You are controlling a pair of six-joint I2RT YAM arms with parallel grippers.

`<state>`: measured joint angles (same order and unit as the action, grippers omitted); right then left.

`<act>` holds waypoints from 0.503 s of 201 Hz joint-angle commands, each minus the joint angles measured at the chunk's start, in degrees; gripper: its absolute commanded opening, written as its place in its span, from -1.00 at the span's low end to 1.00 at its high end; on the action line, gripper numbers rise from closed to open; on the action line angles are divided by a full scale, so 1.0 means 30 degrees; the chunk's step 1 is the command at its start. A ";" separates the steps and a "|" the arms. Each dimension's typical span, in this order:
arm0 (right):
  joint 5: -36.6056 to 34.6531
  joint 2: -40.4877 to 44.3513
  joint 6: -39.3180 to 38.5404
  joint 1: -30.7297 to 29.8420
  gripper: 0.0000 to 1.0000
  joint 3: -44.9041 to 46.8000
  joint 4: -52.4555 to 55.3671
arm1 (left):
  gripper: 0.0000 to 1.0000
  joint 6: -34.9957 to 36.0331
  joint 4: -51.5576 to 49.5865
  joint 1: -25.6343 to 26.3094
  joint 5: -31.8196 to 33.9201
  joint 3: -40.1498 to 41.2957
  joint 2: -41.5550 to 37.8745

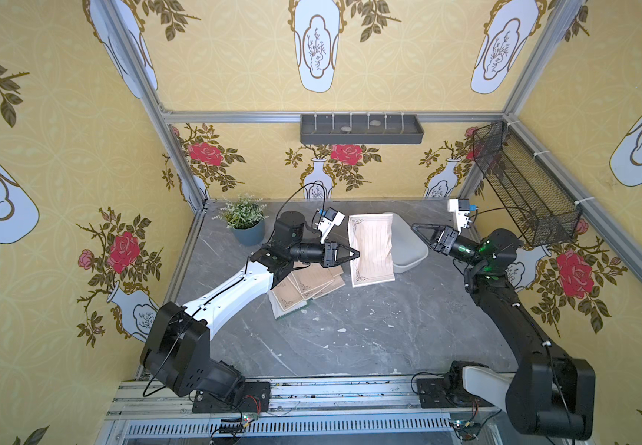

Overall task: Take out the stationery paper from the storage box
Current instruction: Place the stationery paper at the center of the board.

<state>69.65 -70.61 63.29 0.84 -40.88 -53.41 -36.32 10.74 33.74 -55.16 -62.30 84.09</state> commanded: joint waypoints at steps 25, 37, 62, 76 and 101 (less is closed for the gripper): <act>0.2339 -0.4339 0.9357 -0.0440 0.69 -0.0398 -1.3524 | -1.00 0.0778 -0.0269 -0.0025 0.0008 -0.0082 -0.0101; 0.2460 -0.4681 0.8980 -0.1059 0.68 -0.0474 -1.3393 | -1.00 0.0669 -0.0271 -0.0025 0.0030 -0.0143 0.0026; 0.2374 -0.4961 0.7860 -0.2125 0.68 -0.0542 -1.2340 | -1.00 0.0481 -0.0110 -0.0025 0.0250 -0.0150 0.0197; 0.2375 -0.4955 0.6256 -0.2597 0.67 -0.0522 -1.0289 | -1.00 0.0431 -0.0095 -0.0025 0.0256 -0.0208 0.0242; 0.2251 -0.4723 0.3047 -0.3316 0.64 -0.0582 -0.6406 | -1.00 0.0430 -0.0237 -0.0025 0.0235 -0.0267 0.0241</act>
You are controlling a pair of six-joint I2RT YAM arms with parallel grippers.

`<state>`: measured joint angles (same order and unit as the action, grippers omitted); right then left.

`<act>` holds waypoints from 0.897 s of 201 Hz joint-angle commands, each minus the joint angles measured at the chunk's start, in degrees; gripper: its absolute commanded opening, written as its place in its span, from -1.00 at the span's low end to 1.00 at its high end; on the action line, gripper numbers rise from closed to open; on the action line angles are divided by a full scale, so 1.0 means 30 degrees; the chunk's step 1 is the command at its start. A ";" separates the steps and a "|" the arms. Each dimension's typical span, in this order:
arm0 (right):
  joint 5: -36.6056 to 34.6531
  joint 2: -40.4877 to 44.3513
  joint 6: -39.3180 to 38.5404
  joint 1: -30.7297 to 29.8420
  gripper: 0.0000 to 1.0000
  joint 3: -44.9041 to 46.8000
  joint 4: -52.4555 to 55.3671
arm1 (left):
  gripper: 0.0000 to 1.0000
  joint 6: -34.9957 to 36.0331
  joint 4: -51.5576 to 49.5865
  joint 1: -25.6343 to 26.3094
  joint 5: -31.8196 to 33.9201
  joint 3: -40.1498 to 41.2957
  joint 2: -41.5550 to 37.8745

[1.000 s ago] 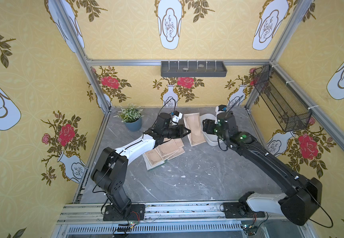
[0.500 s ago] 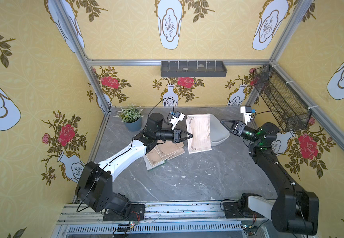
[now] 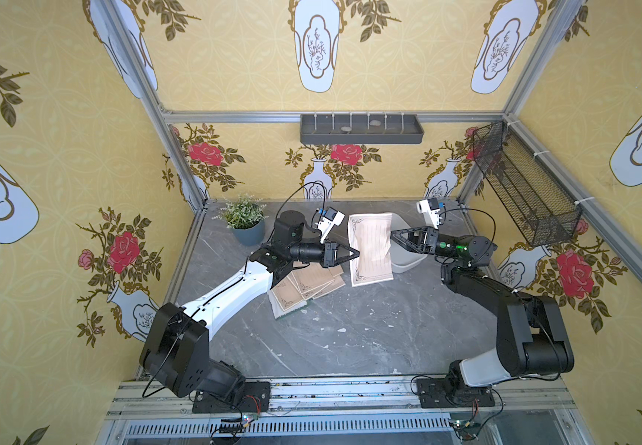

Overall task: Take out the stationery paper from the storage box
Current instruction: Place the stationery paper at the center of the board.

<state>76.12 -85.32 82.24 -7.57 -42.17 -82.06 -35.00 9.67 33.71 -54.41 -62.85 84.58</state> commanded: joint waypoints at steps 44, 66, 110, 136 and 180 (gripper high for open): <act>-0.0864 0.1440 -1.0390 -0.2068 0.27 -0.1612 1.3033 | -1.00 0.0213 -0.0259 -0.0017 0.0174 -0.0115 0.0035; -0.1980 0.2237 -1.3827 -0.2722 -0.39 -0.2539 1.7864 | -1.00 0.0213 -0.0276 -0.0017 0.0208 -0.0123 0.0112; -0.2696 0.3002 -1.3885 -0.2533 -1.00 -0.2292 1.8169 | -1.00 0.0269 -0.0378 -0.0017 0.0350 -0.0020 0.0174; -0.2142 0.2989 -1.3711 -0.2519 -0.46 -0.2239 1.7921 | -1.00 0.0560 -0.0800 -0.0017 0.0540 0.0061 -0.0030; -0.2027 0.3177 -1.3468 -0.2551 -0.05 -0.1896 1.7866 | -1.00 0.0938 -0.1232 -0.0076 0.0937 0.0310 -0.0373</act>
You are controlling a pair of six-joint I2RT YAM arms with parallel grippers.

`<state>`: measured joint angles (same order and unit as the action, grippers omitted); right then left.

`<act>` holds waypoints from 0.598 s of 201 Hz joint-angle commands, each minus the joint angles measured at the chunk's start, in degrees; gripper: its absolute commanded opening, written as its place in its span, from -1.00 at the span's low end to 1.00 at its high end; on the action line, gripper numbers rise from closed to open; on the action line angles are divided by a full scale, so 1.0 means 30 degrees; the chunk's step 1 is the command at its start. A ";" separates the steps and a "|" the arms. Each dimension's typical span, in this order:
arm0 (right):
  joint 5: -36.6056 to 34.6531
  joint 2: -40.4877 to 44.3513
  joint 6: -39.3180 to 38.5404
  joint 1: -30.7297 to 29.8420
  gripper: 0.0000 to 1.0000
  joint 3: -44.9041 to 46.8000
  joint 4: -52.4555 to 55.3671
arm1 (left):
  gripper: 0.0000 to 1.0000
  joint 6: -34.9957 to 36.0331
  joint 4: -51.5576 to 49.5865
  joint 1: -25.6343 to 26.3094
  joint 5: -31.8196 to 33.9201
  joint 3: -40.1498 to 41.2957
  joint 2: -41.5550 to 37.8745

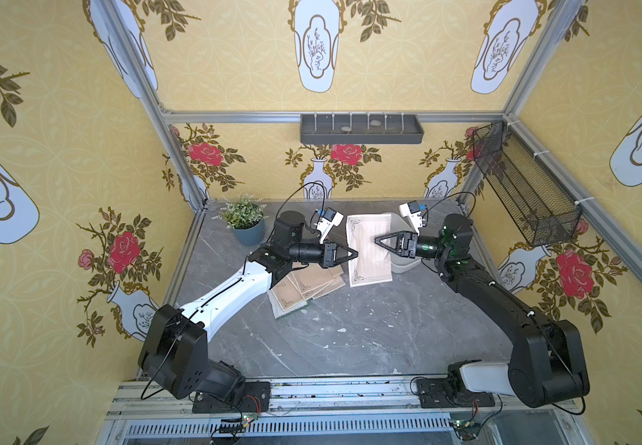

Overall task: Take out the stationery paper from the storage box
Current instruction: Place the stationery paper at the center of the board.

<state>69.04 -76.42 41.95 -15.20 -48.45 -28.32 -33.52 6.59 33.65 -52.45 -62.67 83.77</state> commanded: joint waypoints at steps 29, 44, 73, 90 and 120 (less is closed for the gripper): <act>0.0178 0.0657 -0.0160 -0.0010 -0.84 0.0562 0.0073 | -1.00 0.0459 -0.0263 -0.0113 0.0453 0.0456 -0.0258; -0.0353 0.0935 -0.0664 -0.0003 -1.00 0.0581 0.1005 | -1.00 0.0455 -0.0321 -0.0164 0.0563 0.0552 -0.0342; -0.0605 0.1537 -0.1029 0.0020 -0.81 0.0692 0.1587 | -1.00 0.0490 -0.0489 -0.0316 0.0660 0.0677 -0.0480; -0.0272 0.1570 -0.1456 -0.0008 0.01 0.0534 0.2154 | -1.00 0.0513 -0.0556 -0.0427 0.0750 0.0728 -0.0524; 0.0030 0.1371 -0.1436 -0.0075 -0.57 0.0798 0.2031 | -1.00 0.0498 -0.0614 -0.0549 0.0779 0.0706 -0.0494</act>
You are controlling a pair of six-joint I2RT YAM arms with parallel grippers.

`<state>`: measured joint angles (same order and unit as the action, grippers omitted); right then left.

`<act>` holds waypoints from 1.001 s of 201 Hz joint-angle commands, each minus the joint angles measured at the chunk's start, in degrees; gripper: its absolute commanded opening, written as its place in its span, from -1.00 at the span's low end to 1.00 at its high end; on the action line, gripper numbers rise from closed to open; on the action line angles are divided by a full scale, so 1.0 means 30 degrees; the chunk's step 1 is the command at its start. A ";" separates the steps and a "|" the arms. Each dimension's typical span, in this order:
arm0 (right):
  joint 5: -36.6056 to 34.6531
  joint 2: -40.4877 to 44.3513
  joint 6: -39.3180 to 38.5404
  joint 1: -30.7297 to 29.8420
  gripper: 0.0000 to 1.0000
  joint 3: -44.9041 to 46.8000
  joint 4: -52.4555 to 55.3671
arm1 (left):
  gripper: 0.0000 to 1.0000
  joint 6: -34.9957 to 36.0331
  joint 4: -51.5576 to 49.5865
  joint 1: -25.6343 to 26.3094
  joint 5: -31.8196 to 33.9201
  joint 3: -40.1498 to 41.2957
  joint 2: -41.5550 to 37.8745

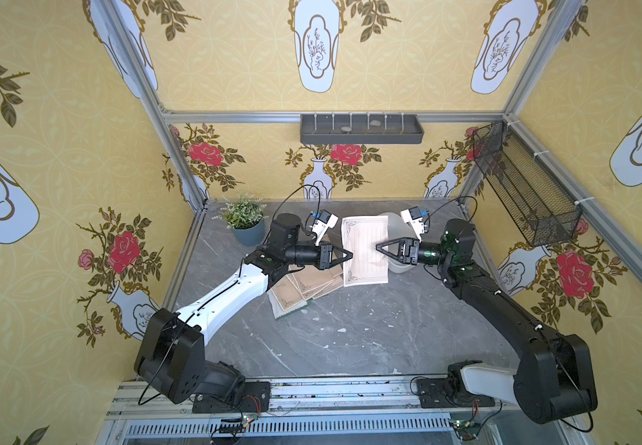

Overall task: Take out the stationery paper from the storage box
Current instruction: Place the stationery paper at the center of the board.

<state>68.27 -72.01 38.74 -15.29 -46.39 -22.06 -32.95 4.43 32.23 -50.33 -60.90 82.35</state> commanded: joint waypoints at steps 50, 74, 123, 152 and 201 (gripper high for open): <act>-0.0311 0.0272 -0.0714 -0.0157 -0.65 0.0414 0.0482 | -1.00 0.0261 -0.0010 -0.0181 0.0251 0.0262 -0.0035; 0.0190 0.0053 -0.1022 -0.0210 0.18 0.0220 0.1089 | -1.00 0.0246 -0.0069 -0.0282 0.0279 0.0321 -0.0082; -0.0111 0.0121 -0.1155 -0.0324 -1.00 0.0548 0.1140 | -1.00 0.0188 -0.0128 -0.0328 0.0426 0.0402 -0.0116; -0.0611 0.0549 -0.1758 -0.0415 -0.54 0.0357 0.2192 | -1.00 0.0129 -0.0127 -0.0342 0.0510 0.0577 -0.0230; -0.0133 0.0492 -0.2032 -0.0444 -1.00 0.0345 0.2590 | -1.00 0.0114 -0.0243 -0.0372 0.0678 0.0673 -0.0421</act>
<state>67.68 -70.67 33.32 -16.60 -45.28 -14.79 -33.01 3.81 31.27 -48.60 -59.29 81.28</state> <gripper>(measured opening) 0.362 0.050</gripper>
